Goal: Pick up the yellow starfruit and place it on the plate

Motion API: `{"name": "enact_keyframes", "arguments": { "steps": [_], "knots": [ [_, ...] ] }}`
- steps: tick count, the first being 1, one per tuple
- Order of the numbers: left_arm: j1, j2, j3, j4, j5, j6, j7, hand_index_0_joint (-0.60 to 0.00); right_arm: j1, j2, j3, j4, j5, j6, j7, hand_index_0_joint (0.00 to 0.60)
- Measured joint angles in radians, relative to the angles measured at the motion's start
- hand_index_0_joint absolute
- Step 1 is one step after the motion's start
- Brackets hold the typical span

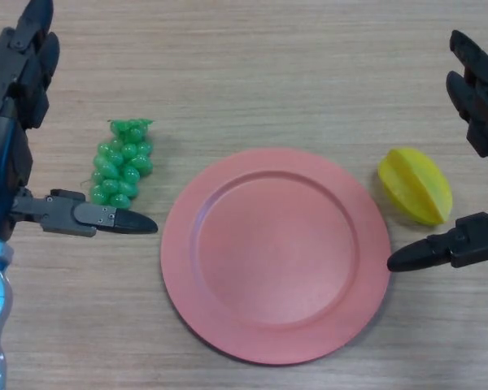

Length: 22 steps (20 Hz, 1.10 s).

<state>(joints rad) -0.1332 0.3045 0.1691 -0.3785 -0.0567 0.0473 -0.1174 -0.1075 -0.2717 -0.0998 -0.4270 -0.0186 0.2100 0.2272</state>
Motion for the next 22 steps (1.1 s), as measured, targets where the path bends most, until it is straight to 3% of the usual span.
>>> {"name": "enact_keyframes", "arguments": {
  "steps": [3, 6, 15, 21, 22],
  "knots": [
    [0.006, -0.013, -0.030, -0.030, 0.000, 0.014, -0.001, 0.000, -0.049, -0.016, 0.003, 0.124, -0.043, -0.033, -0.008, 0.000],
    [0.036, -0.032, -0.037, -0.072, -0.003, 0.040, -0.029, 0.000, -0.112, -0.025, 0.005, 0.256, -0.063, -0.053, -0.060, 0.000],
    [0.066, -0.031, -0.024, -0.072, -0.007, 0.043, -0.031, 0.000, -0.277, -0.063, 0.037, 0.709, -0.162, -0.250, -0.102, 0.000],
    [0.074, -0.031, 0.009, -0.071, -0.007, 0.043, -0.034, 0.000, -0.378, -0.072, 0.044, 1.053, -0.254, -0.438, -0.190, 0.000],
    [0.076, -0.030, 0.010, -0.071, -0.007, 0.043, -0.036, 0.000, -0.392, -0.074, 0.051, 1.108, -0.262, -0.474, -0.223, 0.050]
  ]
}}
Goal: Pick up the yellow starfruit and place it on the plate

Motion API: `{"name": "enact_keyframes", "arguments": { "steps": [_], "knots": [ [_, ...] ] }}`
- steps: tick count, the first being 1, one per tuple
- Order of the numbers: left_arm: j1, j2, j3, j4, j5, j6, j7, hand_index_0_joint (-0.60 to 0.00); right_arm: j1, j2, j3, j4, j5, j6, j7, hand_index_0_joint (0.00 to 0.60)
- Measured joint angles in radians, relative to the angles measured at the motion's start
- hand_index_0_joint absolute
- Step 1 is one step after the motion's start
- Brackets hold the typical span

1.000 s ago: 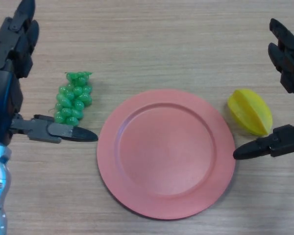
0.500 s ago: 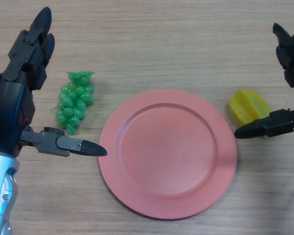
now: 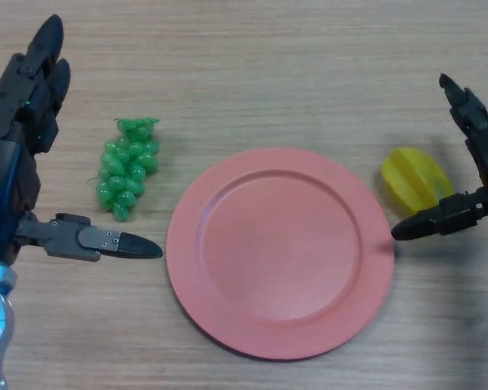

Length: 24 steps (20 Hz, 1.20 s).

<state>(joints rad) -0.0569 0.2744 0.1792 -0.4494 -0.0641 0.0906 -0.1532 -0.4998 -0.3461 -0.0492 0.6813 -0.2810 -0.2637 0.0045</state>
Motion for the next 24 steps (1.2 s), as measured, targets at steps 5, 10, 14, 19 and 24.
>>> {"name": "enact_keyframes", "arguments": {
  "steps": [5, 10, 14, 19, 24],
  "knots": [
    [0.005, 0.001, 0.001, 0.001, 0.000, 0.000, -0.005, 0.000, -0.060, -0.003, 0.030, 0.181, -0.140, -0.115, -0.070, 0.600],
    [0.018, 0.006, 0.023, 0.007, -0.003, 0.000, -0.018, 0.000, -0.099, -0.029, 0.073, 0.294, -0.349, -0.171, -0.201, 0.600],
    [0.021, 0.007, 0.045, 0.007, -0.003, 0.000, -0.023, 0.000, -0.099, -0.032, 0.068, 0.285, -0.366, -0.163, -0.199, 0.600],
    [0.022, 0.011, 0.043, 0.007, -0.003, 0.001, -0.024, 0.000, -0.064, -0.008, 0.023, 0.062, -0.158, -0.049, -0.088, 0.600],
    [0.013, 0.017, 0.041, 0.024, -0.003, 0.001, -0.025, 0.000, 0.043, 0.044, 0.015, -0.364, 0.055, 0.230, -0.039, 0.600]
  ]
}}
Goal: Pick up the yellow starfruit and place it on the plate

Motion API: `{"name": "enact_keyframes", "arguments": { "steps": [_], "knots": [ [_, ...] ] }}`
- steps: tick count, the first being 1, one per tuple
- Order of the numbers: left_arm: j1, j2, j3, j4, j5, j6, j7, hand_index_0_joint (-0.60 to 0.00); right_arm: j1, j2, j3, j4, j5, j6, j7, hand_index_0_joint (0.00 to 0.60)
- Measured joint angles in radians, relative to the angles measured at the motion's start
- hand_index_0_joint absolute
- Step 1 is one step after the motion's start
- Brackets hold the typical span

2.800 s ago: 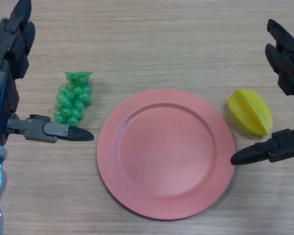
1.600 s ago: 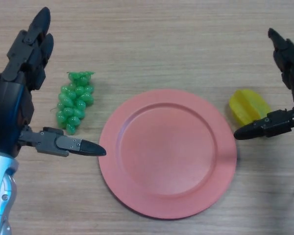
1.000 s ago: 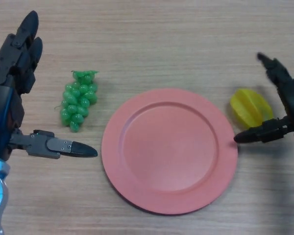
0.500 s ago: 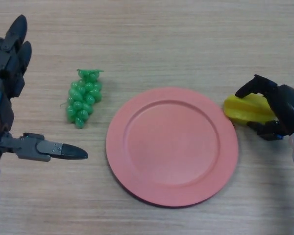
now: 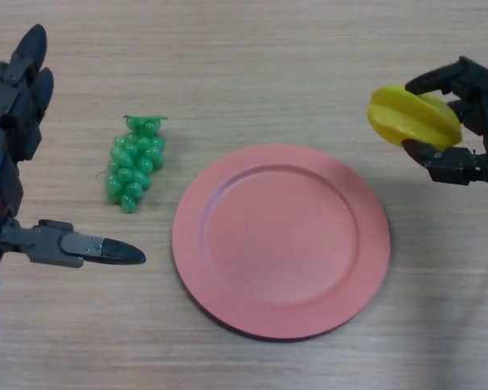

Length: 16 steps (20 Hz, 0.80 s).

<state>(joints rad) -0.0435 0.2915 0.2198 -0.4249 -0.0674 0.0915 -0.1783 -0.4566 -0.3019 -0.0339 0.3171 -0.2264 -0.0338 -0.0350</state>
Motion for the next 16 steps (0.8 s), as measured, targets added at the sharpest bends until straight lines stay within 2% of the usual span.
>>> {"name": "enact_keyframes", "arguments": {
  "steps": [1, 2, 4, 7, 10, 12, 15, 16],
  "knots": [
    [0.000, 0.000, -0.001, 0.002, 0.000, 0.000, 0.000, 0.000, 0.027, 0.025, 0.002, -0.079, 0.013, 0.056, 0.016, 0.600],
    [-0.005, 0.000, -0.004, 0.002, 0.000, 0.000, 0.000, 0.000, 0.057, 0.070, 0.013, -0.167, 0.076, 0.115, 0.035, 0.600],
    [-0.009, 0.000, -0.005, 0.003, -0.001, 0.000, 0.000, 0.000, 0.102, 0.111, 0.093, -0.274, 0.147, 0.185, 0.042, 0.600],
    [-0.018, 0.000, -0.005, 0.007, -0.038, 0.002, 0.000, 0.000, 0.135, 0.118, 0.214, -0.305, 0.152, 0.199, 0.036, 0.600],
    [-0.041, 0.003, -0.008, 0.016, -0.034, 0.025, 0.000, 0.000, 0.152, 0.118, 0.346, -0.189, 0.151, 0.147, -0.013, 0.600],
    [-0.043, 0.003, -0.023, 0.013, -0.034, 0.025, 0.000, 0.000, 0.158, 0.117, 0.405, -0.127, 0.151, 0.109, -0.049, 0.600],
    [-0.026, 0.001, -0.028, -0.007, -0.036, 0.025, 0.000, 0.000, 0.168, 0.116, 0.420, -0.134, 0.155, 0.084, -0.117, 0.600],
    [-0.017, 0.001, -0.027, -0.008, -0.036, 0.025, 0.000, 0.000, 0.184, 0.115, 0.421, -0.149, 0.155, 0.084, -0.113, 0.450]
  ]
}}
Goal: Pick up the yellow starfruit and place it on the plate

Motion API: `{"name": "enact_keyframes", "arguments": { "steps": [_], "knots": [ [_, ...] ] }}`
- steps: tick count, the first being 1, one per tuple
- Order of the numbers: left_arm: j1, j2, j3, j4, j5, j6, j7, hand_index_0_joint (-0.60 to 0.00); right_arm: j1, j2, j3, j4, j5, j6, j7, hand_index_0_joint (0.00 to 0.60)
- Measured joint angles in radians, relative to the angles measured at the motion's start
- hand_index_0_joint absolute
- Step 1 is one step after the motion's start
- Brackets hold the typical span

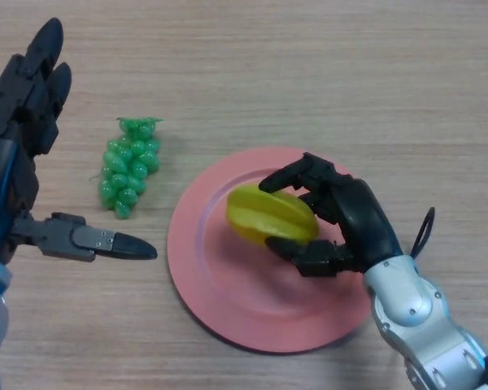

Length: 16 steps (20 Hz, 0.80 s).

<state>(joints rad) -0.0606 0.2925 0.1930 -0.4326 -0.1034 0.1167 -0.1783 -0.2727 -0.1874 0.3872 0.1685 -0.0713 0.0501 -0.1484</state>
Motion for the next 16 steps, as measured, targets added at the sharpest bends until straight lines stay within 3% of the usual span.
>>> {"name": "enact_keyframes", "arguments": {
  "steps": [1, 2, 4, 9, 13, 16],
  "knots": [
    [0.000, 0.000, 0.000, 0.000, 0.000, 0.000, 0.000, 0.000, 0.008, 0.000, 0.003, -0.006, 0.000, 0.007, 0.001, 0.350],
    [0.000, 0.000, 0.000, 0.000, 0.000, 0.000, 0.000, 0.000, 0.019, 0.000, 0.007, -0.034, 0.000, 0.043, 0.015, 0.200],
    [-0.009, 0.004, 0.005, 0.000, 0.001, 0.000, 0.000, 0.000, 0.031, -0.001, 0.008, -0.120, 0.022, 0.119, 0.065, 0.000],
    [-0.012, 0.008, 0.009, -0.003, 0.005, -0.003, 0.002, 0.000, 0.030, -0.001, -0.054, -0.325, 0.040, 0.162, 0.140, 0.000],
    [-0.001, 0.002, 0.008, -0.021, 0.005, -0.002, 0.001, 0.000, 0.075, 0.000, -0.205, -0.542, 0.033, 0.226, 0.253, 0.000],
    [-0.003, 0.001, 0.004, -0.024, 0.005, -0.002, 0.000, 0.000, 0.110, 0.001, -0.307, -0.653, 0.034, 0.300, 0.290, 0.000]
  ]
}}
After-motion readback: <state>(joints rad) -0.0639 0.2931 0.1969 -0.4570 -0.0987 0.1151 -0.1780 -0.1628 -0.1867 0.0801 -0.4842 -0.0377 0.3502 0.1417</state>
